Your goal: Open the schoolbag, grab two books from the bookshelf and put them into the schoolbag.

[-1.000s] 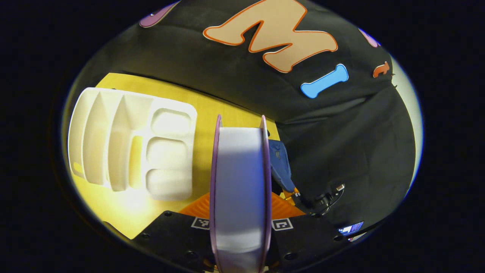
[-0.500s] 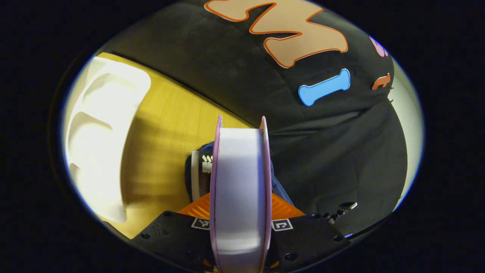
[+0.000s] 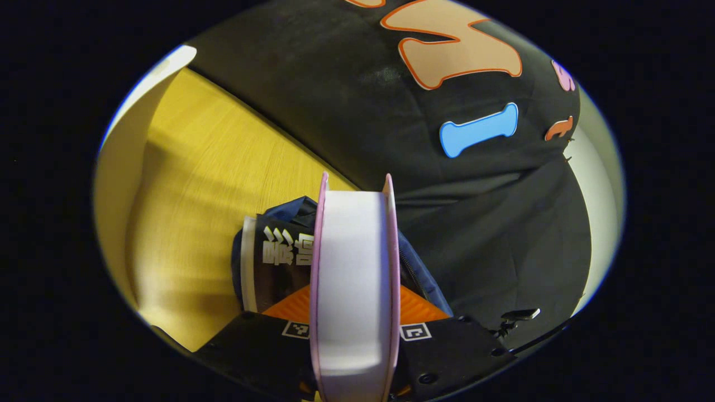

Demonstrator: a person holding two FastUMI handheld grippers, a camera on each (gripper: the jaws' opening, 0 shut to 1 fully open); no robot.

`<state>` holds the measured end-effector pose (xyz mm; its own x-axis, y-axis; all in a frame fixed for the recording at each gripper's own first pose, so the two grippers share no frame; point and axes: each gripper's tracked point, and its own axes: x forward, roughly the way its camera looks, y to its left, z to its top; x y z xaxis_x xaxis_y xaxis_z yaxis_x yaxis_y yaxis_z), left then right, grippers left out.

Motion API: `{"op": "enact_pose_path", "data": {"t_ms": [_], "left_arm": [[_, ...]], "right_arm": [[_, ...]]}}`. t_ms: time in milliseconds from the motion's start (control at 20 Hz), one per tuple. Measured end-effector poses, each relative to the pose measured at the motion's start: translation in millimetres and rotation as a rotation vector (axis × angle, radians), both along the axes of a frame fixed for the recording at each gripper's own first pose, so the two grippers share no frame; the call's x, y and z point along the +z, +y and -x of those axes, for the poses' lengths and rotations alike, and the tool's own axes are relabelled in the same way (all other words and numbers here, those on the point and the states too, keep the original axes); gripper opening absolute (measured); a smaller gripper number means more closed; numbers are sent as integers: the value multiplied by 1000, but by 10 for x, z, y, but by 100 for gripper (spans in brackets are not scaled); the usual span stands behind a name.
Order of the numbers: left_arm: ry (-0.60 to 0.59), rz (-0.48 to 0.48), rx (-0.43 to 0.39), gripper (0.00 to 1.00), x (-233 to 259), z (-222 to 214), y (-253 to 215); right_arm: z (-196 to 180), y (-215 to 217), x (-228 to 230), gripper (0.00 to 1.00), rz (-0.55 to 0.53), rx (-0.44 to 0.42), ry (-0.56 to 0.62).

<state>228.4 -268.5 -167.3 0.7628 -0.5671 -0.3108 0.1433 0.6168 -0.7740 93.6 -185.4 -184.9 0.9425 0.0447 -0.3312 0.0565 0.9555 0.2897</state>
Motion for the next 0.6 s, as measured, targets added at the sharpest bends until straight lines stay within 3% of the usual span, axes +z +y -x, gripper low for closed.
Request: {"op": "enact_pose_path", "data": {"t_ms": [250,600], "left_arm": [[34,113,2,39,-204,-170,-240],[36,126,2,38,-465,-225,-391]], "right_arm": [[2,150,-15,4,-18,45,-17],[-12,274,-60,4,4,100,-27]]}}
